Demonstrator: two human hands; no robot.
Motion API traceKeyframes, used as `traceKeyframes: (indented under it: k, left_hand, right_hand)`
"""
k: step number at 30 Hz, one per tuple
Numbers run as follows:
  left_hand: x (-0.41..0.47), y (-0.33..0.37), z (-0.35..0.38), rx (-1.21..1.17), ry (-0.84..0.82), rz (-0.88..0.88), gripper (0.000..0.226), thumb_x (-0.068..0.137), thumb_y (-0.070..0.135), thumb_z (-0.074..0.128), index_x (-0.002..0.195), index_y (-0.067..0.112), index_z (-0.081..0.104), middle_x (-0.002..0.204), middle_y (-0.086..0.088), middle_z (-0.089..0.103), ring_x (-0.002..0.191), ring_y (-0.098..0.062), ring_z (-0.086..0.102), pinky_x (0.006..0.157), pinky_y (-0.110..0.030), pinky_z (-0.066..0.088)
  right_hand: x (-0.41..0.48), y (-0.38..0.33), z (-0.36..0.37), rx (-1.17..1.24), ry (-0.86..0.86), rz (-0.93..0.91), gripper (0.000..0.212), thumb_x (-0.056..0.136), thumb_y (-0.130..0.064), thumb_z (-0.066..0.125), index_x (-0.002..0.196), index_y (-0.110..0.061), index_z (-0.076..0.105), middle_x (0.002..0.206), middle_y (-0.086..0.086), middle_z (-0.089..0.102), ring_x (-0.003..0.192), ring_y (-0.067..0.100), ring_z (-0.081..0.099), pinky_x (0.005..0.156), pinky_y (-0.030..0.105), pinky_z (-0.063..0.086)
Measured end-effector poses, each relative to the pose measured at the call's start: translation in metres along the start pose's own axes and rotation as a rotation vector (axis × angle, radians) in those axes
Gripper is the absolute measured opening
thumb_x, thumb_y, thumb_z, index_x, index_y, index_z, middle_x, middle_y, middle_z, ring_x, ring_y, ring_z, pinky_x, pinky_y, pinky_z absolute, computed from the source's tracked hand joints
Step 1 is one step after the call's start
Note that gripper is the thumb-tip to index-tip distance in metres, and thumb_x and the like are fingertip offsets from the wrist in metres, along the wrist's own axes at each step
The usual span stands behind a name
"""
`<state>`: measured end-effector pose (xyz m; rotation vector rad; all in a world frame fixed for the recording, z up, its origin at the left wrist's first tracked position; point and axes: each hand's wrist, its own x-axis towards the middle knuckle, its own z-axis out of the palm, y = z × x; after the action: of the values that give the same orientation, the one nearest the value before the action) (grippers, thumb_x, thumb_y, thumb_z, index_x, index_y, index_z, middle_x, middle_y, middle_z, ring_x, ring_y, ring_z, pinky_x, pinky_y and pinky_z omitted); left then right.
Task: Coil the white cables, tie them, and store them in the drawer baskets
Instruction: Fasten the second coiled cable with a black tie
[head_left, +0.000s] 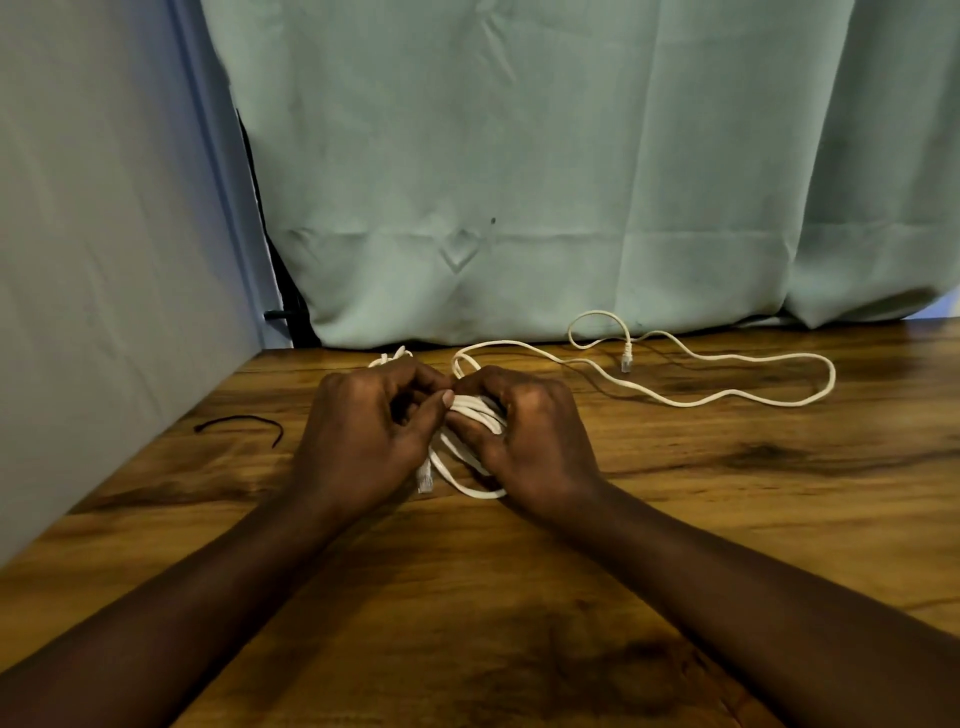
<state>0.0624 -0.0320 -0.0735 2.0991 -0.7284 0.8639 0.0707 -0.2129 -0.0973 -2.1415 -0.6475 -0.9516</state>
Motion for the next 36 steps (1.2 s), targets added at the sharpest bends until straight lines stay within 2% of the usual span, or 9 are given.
traceKeyframes:
  k: [6, 10, 13, 18, 24, 27, 31, 33, 36]
  left_hand:
    - [0.0, 0.007, 0.009, 0.294, -0.017, 0.069, 0.012, 0.095, 0.033, 0.052, 0.099, 0.027, 0.061, 0.095, 0.006, 0.065, 0.091, -0.019, 0.062, 0.074, -0.036, 0.049]
    - [-0.001, 0.004, 0.01, 0.394, 0.012, 0.167, 0.014, 0.096, 0.026, 0.052, 0.101, 0.017, 0.062, 0.103, -0.001, 0.061, 0.097, -0.024, 0.058, 0.075, -0.038, 0.046]
    - [0.0, 0.001, 0.007, 0.173, 0.02, 0.169, 0.008, 0.096, 0.022, 0.061, 0.101, 0.018, 0.066, 0.102, 0.006, 0.063, 0.096, -0.014, 0.062, 0.078, -0.036, 0.051]
    - [0.003, -0.002, -0.002, -0.352, -0.149, -0.331, 0.034, 0.089, 0.034, 0.074, 0.12, 0.027, 0.063, 0.093, 0.002, 0.072, 0.077, -0.015, 0.07, 0.061, -0.031, 0.055]
    - [0.002, -0.01, -0.005, -0.553, -0.233, -0.471, 0.015, 0.096, 0.01, 0.067, 0.102, -0.003, 0.069, 0.059, -0.003, 0.062, 0.044, -0.007, 0.051, 0.044, -0.019, 0.04]
    - [0.004, -0.016, -0.008, -0.555, -0.192, -0.544, 0.022, 0.096, 0.011, 0.066, 0.08, -0.002, 0.071, 0.057, -0.014, 0.052, 0.044, -0.018, 0.046, 0.048, -0.022, 0.038]
    - [0.006, -0.035, -0.013, -0.516, 0.004, -0.745, 0.024, 0.093, 0.012, 0.069, 0.07, 0.005, 0.071, 0.058, -0.016, 0.05, 0.05, -0.023, 0.041, 0.051, -0.026, 0.033]
    - [0.008, -0.046, -0.017, -0.345, 0.129, -0.754, 0.022, 0.089, 0.017, 0.072, 0.068, 0.01, 0.072, 0.057, -0.009, 0.063, 0.052, -0.028, 0.058, 0.053, -0.031, 0.049]
    - [0.004, -0.054, -0.021, 0.153, 0.102, -0.641, 0.012, 0.087, 0.031, 0.074, 0.079, 0.022, 0.073, 0.074, 0.003, 0.074, 0.072, -0.02, 0.071, 0.071, -0.038, 0.059]
  right_hand:
    - [0.001, -0.001, 0.001, 0.032, 0.023, 0.026, 0.019, 0.091, -0.033, 0.074, 0.105, -0.02, 0.076, 0.094, -0.004, 0.076, 0.083, 0.011, 0.069, 0.072, 0.036, 0.055]
    - [0.001, -0.003, 0.001, 0.115, 0.035, 0.08, 0.017, 0.089, -0.032, 0.076, 0.102, -0.021, 0.077, 0.092, -0.006, 0.077, 0.081, 0.008, 0.07, 0.072, 0.037, 0.056]
    - [0.001, -0.003, 0.001, 0.271, 0.027, 0.184, 0.015, 0.089, -0.032, 0.078, 0.098, -0.02, 0.077, 0.089, -0.007, 0.078, 0.08, 0.007, 0.072, 0.073, 0.041, 0.059]
    - [0.005, 0.002, 0.002, 0.629, 0.113, 0.483, 0.02, 0.082, -0.026, 0.087, 0.097, -0.015, 0.077, 0.09, 0.004, 0.079, 0.086, 0.023, 0.076, 0.08, 0.056, 0.061]
    - [0.004, 0.002, 0.004, 0.699, 0.026, 0.526, 0.021, 0.084, -0.028, 0.085, 0.097, -0.016, 0.074, 0.085, 0.007, 0.079, 0.077, 0.021, 0.076, 0.076, 0.049, 0.063]
    - [0.005, 0.003, 0.007, 0.626, -0.068, 0.543, 0.039, 0.087, -0.058, 0.072, 0.102, -0.023, 0.074, 0.087, 0.001, 0.079, 0.082, 0.018, 0.076, 0.082, 0.05, 0.062]
    - [0.006, 0.009, 0.009, 0.545, -0.064, 0.586, 0.056, 0.074, -0.084, 0.051, 0.089, -0.033, 0.069, 0.081, 0.0, 0.076, 0.067, 0.016, 0.066, 0.066, 0.041, 0.049]
    - [0.007, 0.012, 0.006, 0.47, -0.035, 0.584, 0.05, 0.082, -0.078, 0.05, 0.084, -0.032, 0.069, 0.075, -0.001, 0.074, 0.063, 0.018, 0.063, 0.064, 0.043, 0.048]
    - [0.008, 0.019, 0.001, 0.354, -0.026, 0.587, 0.032, 0.095, -0.053, 0.058, 0.083, -0.027, 0.072, 0.068, -0.003, 0.071, 0.062, 0.022, 0.065, 0.064, 0.048, 0.055]
